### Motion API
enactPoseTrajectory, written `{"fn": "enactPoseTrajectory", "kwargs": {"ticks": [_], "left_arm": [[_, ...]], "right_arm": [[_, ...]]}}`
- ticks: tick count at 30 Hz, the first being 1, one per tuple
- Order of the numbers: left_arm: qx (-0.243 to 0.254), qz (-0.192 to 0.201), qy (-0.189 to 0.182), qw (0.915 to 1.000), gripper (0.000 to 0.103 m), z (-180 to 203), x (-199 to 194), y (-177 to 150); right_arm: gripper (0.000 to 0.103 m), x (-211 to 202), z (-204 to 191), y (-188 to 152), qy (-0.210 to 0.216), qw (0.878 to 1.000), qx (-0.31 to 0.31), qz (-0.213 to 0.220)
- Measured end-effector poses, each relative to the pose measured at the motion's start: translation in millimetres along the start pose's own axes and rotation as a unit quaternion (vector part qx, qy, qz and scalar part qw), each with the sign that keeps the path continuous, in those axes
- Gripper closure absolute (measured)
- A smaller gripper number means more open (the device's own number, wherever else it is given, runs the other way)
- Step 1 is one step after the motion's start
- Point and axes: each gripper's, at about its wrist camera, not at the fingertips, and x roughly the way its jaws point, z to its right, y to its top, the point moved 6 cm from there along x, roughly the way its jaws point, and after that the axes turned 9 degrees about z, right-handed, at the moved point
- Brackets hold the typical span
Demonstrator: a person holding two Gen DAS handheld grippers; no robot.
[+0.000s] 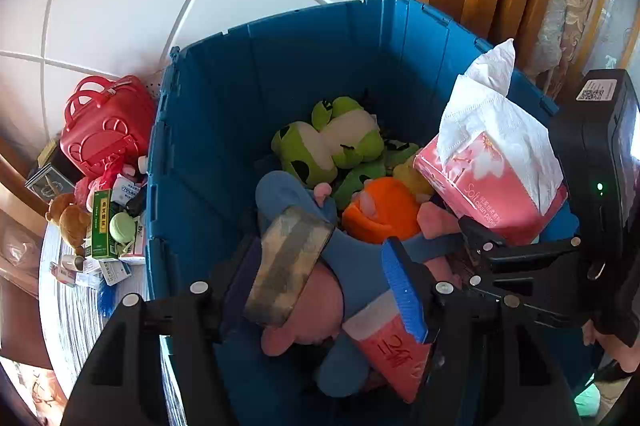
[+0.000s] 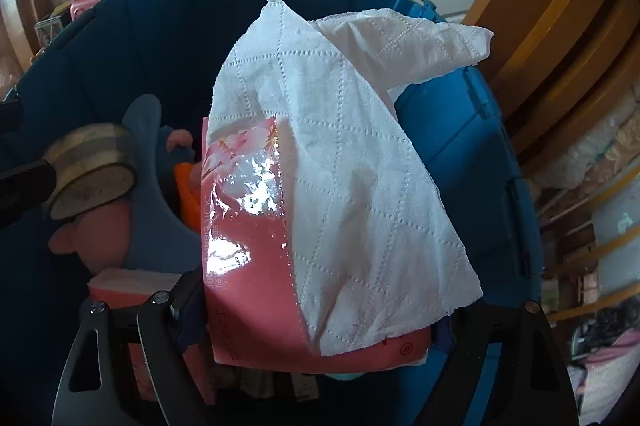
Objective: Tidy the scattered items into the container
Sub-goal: 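Open both tools to drop the tin and tissue pack into the bin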
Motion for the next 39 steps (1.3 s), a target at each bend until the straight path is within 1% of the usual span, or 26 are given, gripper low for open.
{"fn": "enactPoseTrajectory", "kwargs": {"ticks": [2, 4, 8, 11, 13, 14, 19, 21, 24, 27, 32, 39], "left_arm": [[0.000, -0.010, 0.000, 1.0000, 0.041, 0.9, 6.9, -3.9], [0.000, -0.019, -0.003, 0.9998, 0.041, 3.4, 11.1, -7.7], [0.000, -0.031, -0.007, 0.9995, 0.041, 4.1, 19.4, -12.0], [0.000, -0.033, -0.011, 0.9994, 0.041, 3.8, 20.6, -13.4], [0.002, -0.033, -0.013, 0.9994, 0.036, 4.1, 19.1, -14.6], [0.003, -0.031, -0.014, 0.9994, 0.034, 4.2, 17.9, -15.0], [0.004, -0.020, -0.023, 0.9995, 0.032, 4.7, 6.5, -17.5], [0.001, -0.013, -0.026, 0.9996, 0.032, 3.1, 0.3, -19.8], [-0.009, -0.001, -0.030, 0.9995, 0.032, 0.0, -10.2, -24.1], [-0.004, 0.017, -0.031, 0.9994, 0.032, -0.5, -23.5, -30.6], [-0.010, 0.041, -0.036, 0.9985, 0.032, -0.4, -44.8, -47.0], [-0.011, 0.077, -0.022, 0.9968, 0.032, 5.5, -69.7, -75.2]], "right_arm": [[0.018, 1.7, -0.1, -2.5, 0.013, 1.000, -0.003, -0.006], [0.018, 4.3, -2.6, -4.3, 0.007, 1.000, -0.016, -0.014], [0.017, 6.0, -6.9, -5.0, 0.009, 0.999, -0.031, -0.019], [0.014, 5.3, -7.2, -5.3, 0.010, 0.999, -0.038, -0.019], [0.004, 3.4, -5.5, -6.0, 0.006, 0.999, -0.038, -0.018], [0.002, 2.0, -3.7, -7.5, 0.004, 0.999, -0.040, -0.018], [0.001, -10.3, 3.0, -22.7, 0.013, 0.999, -0.045, -0.018], [0.001, -22.6, 10.2, -31.2, 0.022, 0.999, -0.047, -0.011], [0.001, -34.2, 11.8, -35.4, 0.036, 0.998, -0.047, 0.003], [0.001, -49.2, 14.5, -40.2, 0.047, 0.998, -0.041, 0.021], [0.001, -68.2, 26.0, -49.9, 0.060, 0.996, -0.003, 0.065], [0.000, -112.3, 14.8, -76.4, 0.056, 0.991, 0.028, 0.120]]}}
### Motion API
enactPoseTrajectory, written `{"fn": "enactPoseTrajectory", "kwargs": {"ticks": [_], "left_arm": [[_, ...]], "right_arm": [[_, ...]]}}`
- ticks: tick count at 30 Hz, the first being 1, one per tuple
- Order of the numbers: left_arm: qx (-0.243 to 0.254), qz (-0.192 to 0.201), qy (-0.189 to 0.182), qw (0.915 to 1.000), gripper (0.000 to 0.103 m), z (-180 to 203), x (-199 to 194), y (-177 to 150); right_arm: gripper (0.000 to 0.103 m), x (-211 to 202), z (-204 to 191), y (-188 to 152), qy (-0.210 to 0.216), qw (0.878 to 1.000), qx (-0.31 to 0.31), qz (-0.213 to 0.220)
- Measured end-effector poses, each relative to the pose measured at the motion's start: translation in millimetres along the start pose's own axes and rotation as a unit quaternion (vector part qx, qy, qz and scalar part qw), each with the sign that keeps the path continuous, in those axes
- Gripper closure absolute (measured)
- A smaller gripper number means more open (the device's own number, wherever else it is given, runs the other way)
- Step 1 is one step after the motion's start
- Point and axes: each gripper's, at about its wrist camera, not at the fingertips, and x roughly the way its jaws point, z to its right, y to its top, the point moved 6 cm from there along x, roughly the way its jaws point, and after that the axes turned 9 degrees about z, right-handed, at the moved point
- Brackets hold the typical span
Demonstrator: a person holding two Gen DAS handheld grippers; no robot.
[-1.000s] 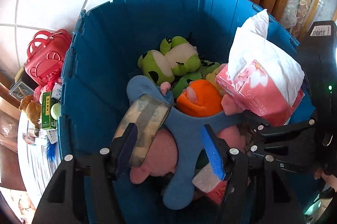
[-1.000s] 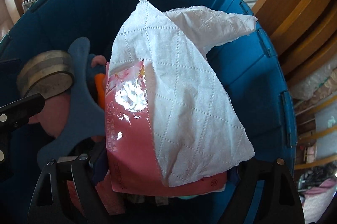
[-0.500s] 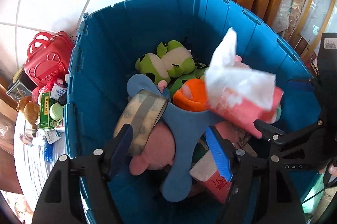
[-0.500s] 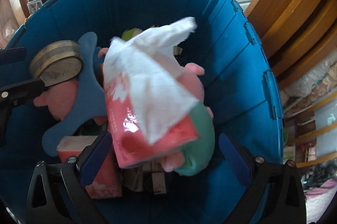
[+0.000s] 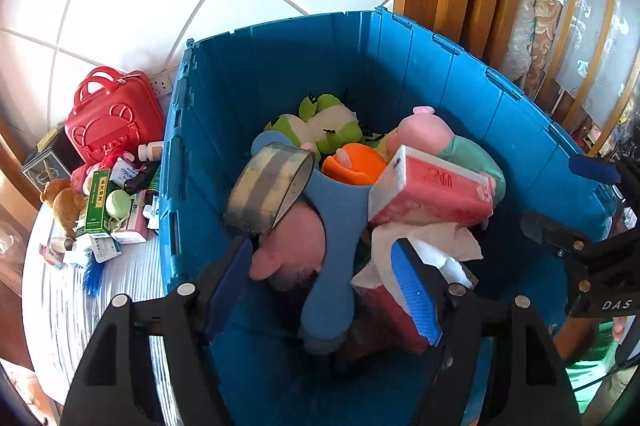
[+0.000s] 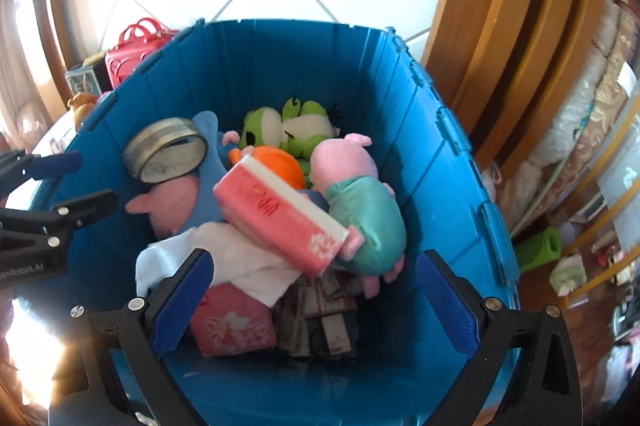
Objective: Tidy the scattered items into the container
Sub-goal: 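Open both tools to drop the tin and tissue pack into the bin, then move both tools back toward the pile beside the red suitcase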
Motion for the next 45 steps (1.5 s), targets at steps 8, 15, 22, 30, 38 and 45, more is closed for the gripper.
{"fn": "enactPoseTrajectory", "kwargs": {"ticks": [8, 15, 22, 30, 38, 45], "left_arm": [[0.004, 0.046, 0.000, 0.9989, 0.031, 3.1, -35.1, -14.1], [-0.006, 0.085, 0.004, 0.9963, 0.031, -21.6, -68.8, -21.3], [-0.034, 0.108, 0.019, 0.9934, 0.031, -94.2, -105.9, -45.5], [-0.054, 0.124, 0.048, 0.9897, 0.031, -216.4, -153.8, -101.4], [-0.070, 0.133, 0.078, 0.9856, 0.031, -301.0, -173.8, -128.4], [-0.112, 0.108, 0.089, 0.9837, 0.031, -352.4, -140.4, -133.1]], "right_arm": [[0.000, -32.1, -21.9, -10.3, 0.008, 1.000, 0.010, 0.027], [0.000, -47.9, -52.6, -12.4, 0.009, 0.999, 0.005, 0.035], [0.000, -71.6, -117.4, -5.9, 0.014, 0.998, -0.004, 0.060], [0.000, -94.2, -244.4, 2.4, 0.043, 0.995, -0.019, 0.090], [0.000, -92.7, -349.1, 3.8, 0.088, 0.991, -0.050, 0.083], [0.000, -59.2, -386.8, 19.6, 0.119, 0.987, -0.074, 0.077]]}}
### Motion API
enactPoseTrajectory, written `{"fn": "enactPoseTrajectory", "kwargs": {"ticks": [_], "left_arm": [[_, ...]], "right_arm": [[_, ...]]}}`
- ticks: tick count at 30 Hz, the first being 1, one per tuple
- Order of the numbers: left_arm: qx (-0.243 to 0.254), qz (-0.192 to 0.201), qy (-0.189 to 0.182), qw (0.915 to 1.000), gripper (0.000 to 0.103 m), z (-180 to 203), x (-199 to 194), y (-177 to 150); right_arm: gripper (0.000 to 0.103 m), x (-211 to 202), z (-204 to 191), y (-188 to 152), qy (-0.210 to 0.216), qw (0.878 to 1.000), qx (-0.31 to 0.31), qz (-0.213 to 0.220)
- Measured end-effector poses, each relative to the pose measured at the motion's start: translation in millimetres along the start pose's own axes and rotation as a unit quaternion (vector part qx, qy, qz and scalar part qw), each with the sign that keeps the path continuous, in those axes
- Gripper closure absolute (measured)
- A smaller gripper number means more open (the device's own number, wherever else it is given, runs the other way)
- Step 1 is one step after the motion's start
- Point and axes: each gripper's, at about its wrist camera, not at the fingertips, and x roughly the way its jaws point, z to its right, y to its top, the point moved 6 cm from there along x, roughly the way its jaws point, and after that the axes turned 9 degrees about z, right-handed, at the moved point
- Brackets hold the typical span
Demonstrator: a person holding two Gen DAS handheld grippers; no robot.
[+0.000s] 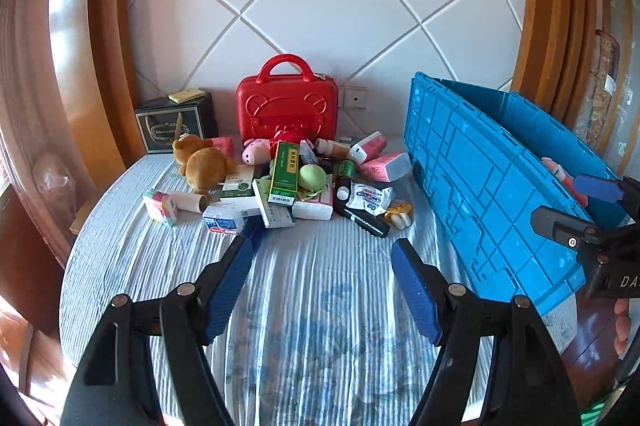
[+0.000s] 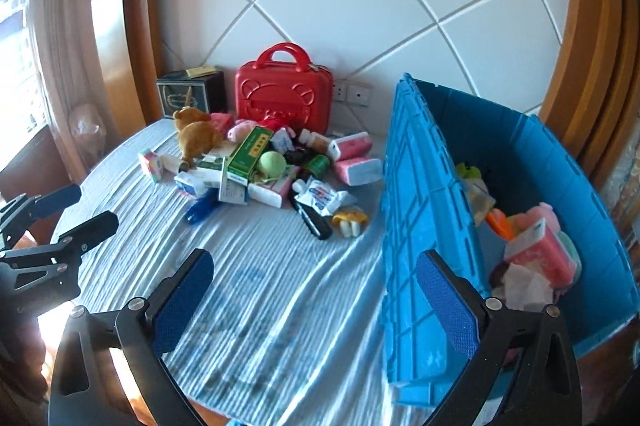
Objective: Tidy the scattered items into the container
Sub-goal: 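Move both tools back toward the pile beside the red suitcase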
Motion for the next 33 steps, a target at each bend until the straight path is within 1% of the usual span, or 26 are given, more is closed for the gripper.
{"fn": "enactPoseTrajectory", "kwargs": {"ticks": [4, 6, 8, 11, 14, 16, 18, 21, 23, 26, 28, 30, 33], "left_arm": [[-0.017, -0.004, 0.028, 0.9994, 0.031, -28.0, 26.1, 6.2], [-0.035, -0.004, 0.041, 0.9985, 0.031, -44.8, 37.1, 7.0], [-0.056, -0.021, 0.045, 0.9972, 0.031, -62.9, 51.5, 2.9], [-0.078, -0.052, 0.047, 0.9945, 0.031, -88.5, 74.8, -8.2], [-0.088, -0.072, 0.062, 0.9916, 0.031, -116.6, 96.7, -16.5], [-0.090, -0.080, 0.064, 0.9907, 0.031, -134.7, 111.5, -17.4], [-0.081, -0.083, 0.061, 0.9914, 0.031, -149.2, 127.5, -13.5], [-0.069, -0.089, 0.042, 0.9927, 0.031, -165.6, 153.9, -5.7], [-0.057, -0.099, 0.029, 0.9930, 0.031, -170.0, 175.2, -2.6], [-0.035, -0.116, 0.008, 0.9926, 0.031, -165.3, 209.9, 0.2], [-0.022, -0.124, -0.006, 0.9921, 0.031, -155.2, 231.4, 1.7], [-0.011, -0.130, -0.023, 0.9911, 0.031, -140.5, 251.4, 4.0], [0.008, -0.143, -0.046, 0.9887, 0.031, -116.1, 285.9, 8.3]], "right_arm": [[0.000, 35.6, -1.4, 7.6, 0.033, 0.999, 0.003, -0.006], [0.000, 55.0, -2.1, 10.2, 0.047, 0.999, -0.001, -0.009], [0.000, 74.9, -4.1, 11.0, 0.051, 0.999, 0.000, -0.018], [0.000, 101.3, -11.5, 12.5, 0.068, 0.997, 0.007, -0.035], [0.000, 125.5, -19.5, 13.9, 0.064, 0.997, 0.003, -0.047], [0.000, 142.7, -24.9, 13.1, 0.064, 0.996, 0.012, -0.059], [0.000, 160.4, -30.1, 12.3, 0.062, 0.995, 0.025, -0.071], [0.000, 188.3, -38.3, 12.2, 0.051, 0.993, 0.048, -0.092], [0.000, 207.7, -46.5, 13.5, 0.051, 0.992, 0.060, -0.102], [0.000, 231.2, -50.7, 14.4, 0.021, 0.992, 0.067, -0.109], [0.000, 245.5, -48.5, 11.2, 0.008, 0.990, 0.075, -0.117], [0.000, 259.5, -44.5, 6.0, 0.007, 0.988, 0.079, -0.130], [0.002, 276.9, -34.1, 6.2, 0.002, 0.988, 0.076, -0.134]]}}
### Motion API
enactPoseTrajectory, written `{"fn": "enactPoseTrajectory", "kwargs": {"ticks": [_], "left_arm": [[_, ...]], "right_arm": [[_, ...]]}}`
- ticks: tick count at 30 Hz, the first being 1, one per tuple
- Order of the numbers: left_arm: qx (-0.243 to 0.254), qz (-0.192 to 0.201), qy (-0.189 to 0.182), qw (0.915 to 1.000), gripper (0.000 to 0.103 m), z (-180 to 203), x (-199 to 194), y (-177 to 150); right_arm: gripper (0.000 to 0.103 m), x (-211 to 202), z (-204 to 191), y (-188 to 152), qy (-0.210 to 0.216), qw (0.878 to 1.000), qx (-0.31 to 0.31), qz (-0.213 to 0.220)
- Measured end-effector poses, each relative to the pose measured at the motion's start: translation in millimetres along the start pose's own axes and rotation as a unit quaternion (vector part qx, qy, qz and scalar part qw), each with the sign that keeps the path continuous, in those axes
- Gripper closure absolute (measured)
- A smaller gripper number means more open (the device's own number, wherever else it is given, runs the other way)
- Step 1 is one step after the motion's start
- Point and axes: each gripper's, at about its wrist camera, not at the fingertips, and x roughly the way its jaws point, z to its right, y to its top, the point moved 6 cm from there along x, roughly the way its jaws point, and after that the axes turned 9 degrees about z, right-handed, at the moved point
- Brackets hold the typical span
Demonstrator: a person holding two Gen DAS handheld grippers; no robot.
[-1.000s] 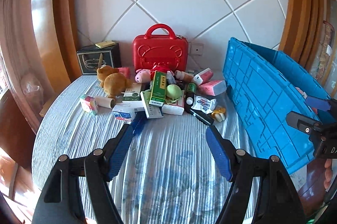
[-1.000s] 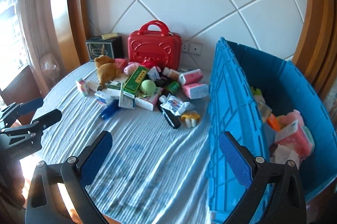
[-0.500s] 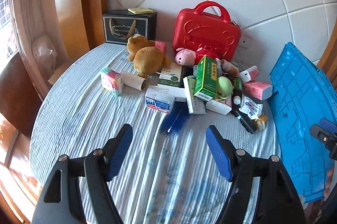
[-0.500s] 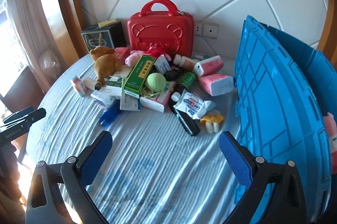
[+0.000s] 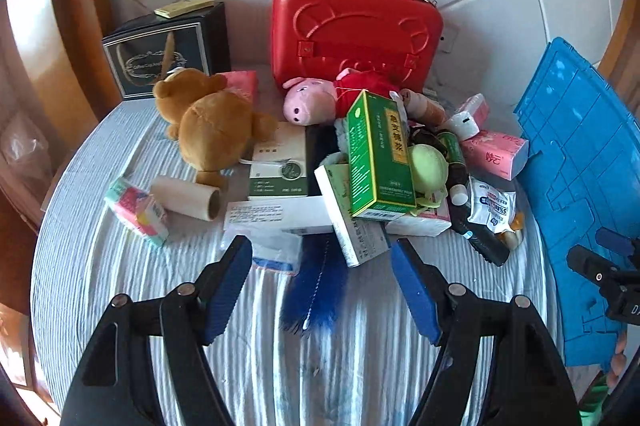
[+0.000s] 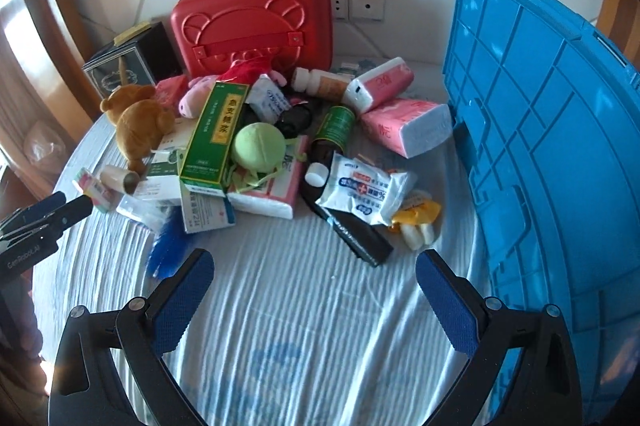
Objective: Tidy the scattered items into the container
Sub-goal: 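Move both tools back toward the pile beside the red suitcase, then reach the left tool toward the pink tissue pack while the right tool reaches toward the small green box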
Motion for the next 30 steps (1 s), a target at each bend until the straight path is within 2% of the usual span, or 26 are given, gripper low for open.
{"fn": "enactPoseTrajectory", "kwargs": {"ticks": [3, 4, 5, 9, 11, 12, 13, 14, 17, 19, 20, 21, 24, 27, 28, 30], "left_arm": [[0.016, -0.002, -0.008, 0.9998, 0.031, 12.4, 34.9, 25.9], [0.021, 0.002, -0.007, 0.9998, 0.031, 12.5, 46.9, 38.0], [0.025, 0.006, 0.000, 0.9997, 0.031, 10.4, 58.9, 50.6], [0.033, 0.021, 0.028, 0.9988, 0.031, -12.9, 113.8, 114.8], [0.034, 0.024, 0.045, 0.9981, 0.031, -32.7, 143.4, 147.1], [0.032, 0.024, 0.054, 0.9978, 0.031, -44.8, 157.5, 160.9], [0.024, 0.018, 0.059, 0.9978, 0.031, -58.7, 172.3, 172.6], [0.015, 0.009, 0.071, 0.9974, 0.031, -74.1, 186.7, 181.8], [0.008, -0.010, 0.116, 0.9932, 0.031, -119.6, 223.4, 200.1], [-0.008, -0.034, 0.133, 0.9905, 0.031, -150.4, 249.0, 204.7], [-0.019, -0.051, 0.136, 0.9892, 0.033, -163.5, 261.9, 203.4], [-0.028, -0.069, 0.133, 0.9883, 0.042, -174.0, 274.4, 200.6], [-0.036, -0.101, 0.134, 0.9852, 0.056, -191.3, 302.4, 189.3], [-0.033, -0.101, 0.136, 0.9850, 0.058, -194.0, 320.7, 184.6], [-0.038, -0.095, 0.132, 0.9859, 0.058, -193.6, 324.4, 184.9], [-0.061, -0.081, 0.101, 0.9898, 0.058, -191.4, 329.0, 190.7]], "right_arm": [[0.006, 21.0, 8.8, 21.9, 0.002, 1.000, 0.000, 0.003], [0.006, 31.0, 9.6, 32.5, 0.019, 1.000, -0.018, 0.005], [0.006, 42.7, 7.5, 44.9, 0.057, 0.996, -0.062, 0.006], [0.002, 107.8, 4.8, 111.2, 0.062, 0.996, -0.057, 0.027], [0.004, 147.5, 5.4, 145.5, 0.057, 0.997, -0.050, 0.029], [0.023, 168.2, 7.2, 160.3, 0.042, 0.998, -0.051, 0.025], [0.055, 189.2, 9.3, 174.3, 0.025, 0.998, -0.053, 0.022], [0.063, 209.2, 12.1, 185.7, 0.012, 0.998, -0.054, 0.015], [0.054, 266.3, 24.7, 208.9, -0.006, 0.999, -0.037, -0.020], [0.040, 296.6, 31.7, 220.8, -0.020, 0.999, -0.029, -0.030], [0.036, 312.7, 33.1, 224.5, -0.017, 0.999, -0.023, -0.042], [0.034, 327.8, 33.9, 226.6, -0.020, 0.998, -0.020, -0.053], [0.034, 362.1, 33.2, 232.1, -0.030, 0.997, -0.012, -0.064], [0.035, 387.6, 27.6, 233.3, -0.032, 0.997, -0.001, -0.073], [0.039, 394.4, 27.5, 233.1, -0.031, 0.996, 0.011, -0.077], [0.044, 401.2, 26.0, 235.0, -0.023, 0.996, 0.022, -0.078]]}}
